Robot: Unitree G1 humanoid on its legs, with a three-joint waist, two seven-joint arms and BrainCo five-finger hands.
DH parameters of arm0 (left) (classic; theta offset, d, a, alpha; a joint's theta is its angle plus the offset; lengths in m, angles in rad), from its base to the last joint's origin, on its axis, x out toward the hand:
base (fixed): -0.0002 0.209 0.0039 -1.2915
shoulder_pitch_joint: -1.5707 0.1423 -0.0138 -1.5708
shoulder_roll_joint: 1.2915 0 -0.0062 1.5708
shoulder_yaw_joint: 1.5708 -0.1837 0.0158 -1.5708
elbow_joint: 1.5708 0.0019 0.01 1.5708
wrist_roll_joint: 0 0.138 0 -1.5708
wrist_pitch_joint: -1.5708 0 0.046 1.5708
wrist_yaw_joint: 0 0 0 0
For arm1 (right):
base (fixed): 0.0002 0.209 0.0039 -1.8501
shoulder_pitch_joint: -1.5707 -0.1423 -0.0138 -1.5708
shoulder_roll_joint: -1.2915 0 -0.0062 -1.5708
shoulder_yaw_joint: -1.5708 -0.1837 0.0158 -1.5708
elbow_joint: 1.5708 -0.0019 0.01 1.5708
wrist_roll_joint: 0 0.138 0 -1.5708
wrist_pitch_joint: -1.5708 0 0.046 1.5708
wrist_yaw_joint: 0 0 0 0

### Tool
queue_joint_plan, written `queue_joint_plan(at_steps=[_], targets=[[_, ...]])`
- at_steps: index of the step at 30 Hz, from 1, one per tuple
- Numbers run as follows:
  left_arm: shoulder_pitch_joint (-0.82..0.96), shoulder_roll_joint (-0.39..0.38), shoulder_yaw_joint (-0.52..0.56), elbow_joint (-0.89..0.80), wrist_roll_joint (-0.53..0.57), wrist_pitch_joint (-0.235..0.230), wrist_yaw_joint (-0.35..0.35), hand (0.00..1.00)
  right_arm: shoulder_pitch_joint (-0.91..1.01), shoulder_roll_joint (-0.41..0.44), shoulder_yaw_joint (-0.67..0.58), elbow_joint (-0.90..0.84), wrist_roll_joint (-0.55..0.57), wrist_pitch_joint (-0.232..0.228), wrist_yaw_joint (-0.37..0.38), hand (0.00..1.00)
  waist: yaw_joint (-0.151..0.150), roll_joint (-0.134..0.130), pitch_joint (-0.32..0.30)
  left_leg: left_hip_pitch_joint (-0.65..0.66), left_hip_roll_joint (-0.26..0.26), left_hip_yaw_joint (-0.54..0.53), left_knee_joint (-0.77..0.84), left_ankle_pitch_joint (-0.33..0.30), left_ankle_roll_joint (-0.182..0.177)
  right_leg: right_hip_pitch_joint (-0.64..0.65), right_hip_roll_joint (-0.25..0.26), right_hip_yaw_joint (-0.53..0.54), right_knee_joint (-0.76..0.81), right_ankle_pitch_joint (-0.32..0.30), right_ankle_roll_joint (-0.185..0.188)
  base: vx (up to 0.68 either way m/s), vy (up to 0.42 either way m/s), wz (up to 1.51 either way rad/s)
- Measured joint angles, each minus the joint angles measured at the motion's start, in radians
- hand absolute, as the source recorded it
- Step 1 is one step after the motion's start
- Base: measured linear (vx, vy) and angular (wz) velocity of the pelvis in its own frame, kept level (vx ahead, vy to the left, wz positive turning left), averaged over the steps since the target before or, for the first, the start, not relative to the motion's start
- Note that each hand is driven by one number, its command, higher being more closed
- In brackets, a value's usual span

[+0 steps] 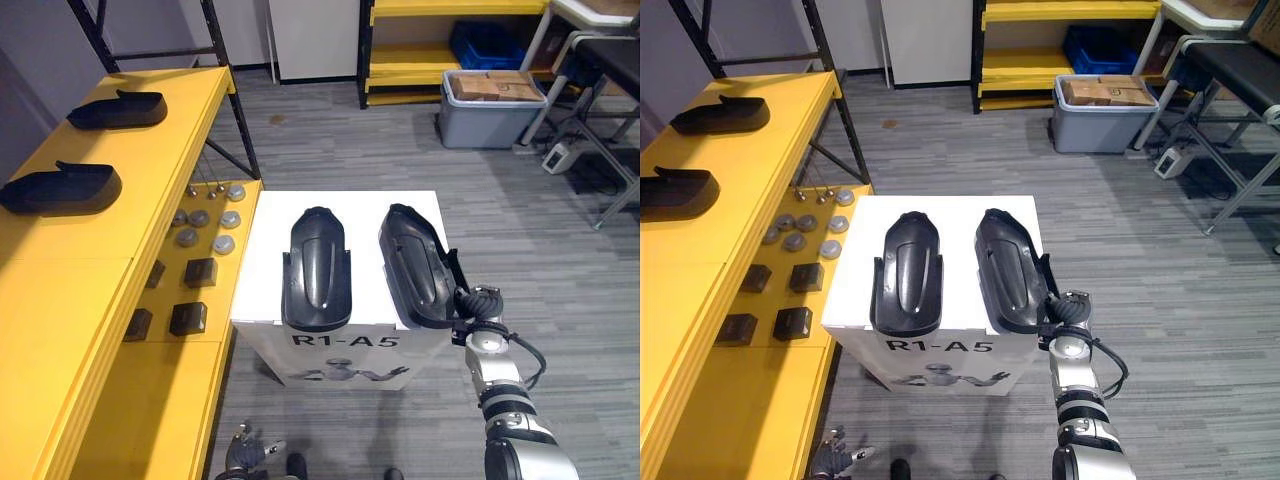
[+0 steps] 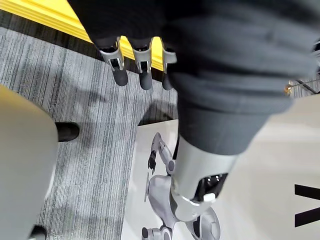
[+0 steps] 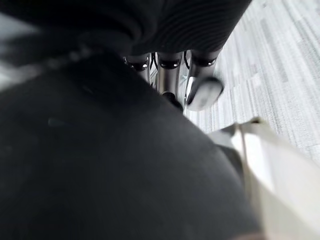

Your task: Walk over and take plastic housings, then place them on the shelf

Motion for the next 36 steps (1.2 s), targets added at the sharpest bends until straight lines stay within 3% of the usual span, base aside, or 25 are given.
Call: queue_joint_plan(at_steps=[9,17,22,25,27,36], targets=[[0.022,-0.006,0.03,-0.195,0.0,0.0,0.002,0.0,0.124,0.011,-0.003,-0.298,-0.006,0.011,-0.018,1.0,-0.005,0.0,0.0,-0.009,0.0,-0.006,0.002,-0.001,-0.001,-0.002,-0.001,-0.003,0.001,0.0,0.0,0.0,0.002,0.01],[0.07,-0.068,0.194,-0.604,-0.072,-0.027,0.065,0.0,0.189,0.087,-0.076,-0.631,-0.063,-0.003,-0.091,1.0,-0.023,0.0,0.0,-0.013,-0.001,-0.015,0.002,-0.001,-0.001,-0.001,-0.002,-0.008,0.003,-0.001,0.001,0.0,0.002,0.01],[0.059,-0.091,0.189,-0.846,-0.111,-0.073,0.102,0.0,0.202,0.125,-0.055,-0.734,-0.115,-0.009,-0.102,1.0,-0.026,0.0,-0.002,-0.012,-0.003,-0.028,0.002,0.0,0.0,0.002,-0.004,-0.017,0.01,-0.003,0.004,-0.01,0.007,0.07],[0.053,-0.091,0.124,-0.955,-0.119,-0.099,0.11,0.0,0.203,0.126,0.003,-0.782,-0.155,-0.01,-0.107,1.0,-0.026,0.0,-0.004,-0.009,-0.005,-0.035,0.003,0.002,0.003,0.01,-0.006,-0.029,0.01,-0.004,0.005,-0.01,0.006,0.09],[0.025,-0.085,0.024,-0.994,-0.133,-0.102,0.109,0.0,0.203,0.127,0.062,-0.795,-0.19,-0.02,-0.106,1.0,-0.024,0.0,-0.01,-0.004,-0.007,-0.046,0.002,0.002,0.004,0.017,-0.007,-0.036,0.011,-0.006,0.008,-0.02,0.004,0.14],[-0.128,-0.057,-0.307,-0.981,-0.239,-0.103,0.045,0.0,0.202,0.148,0.293,-0.809,-0.28,-0.038,-0.072,1.0,-0.027,0.0,-0.04,0.0,-0.008,-0.034,0.002,0.003,0.004,0.01,-0.009,-0.029,0.012,-0.007,0.009,-0.02,0.007,-0.03]])
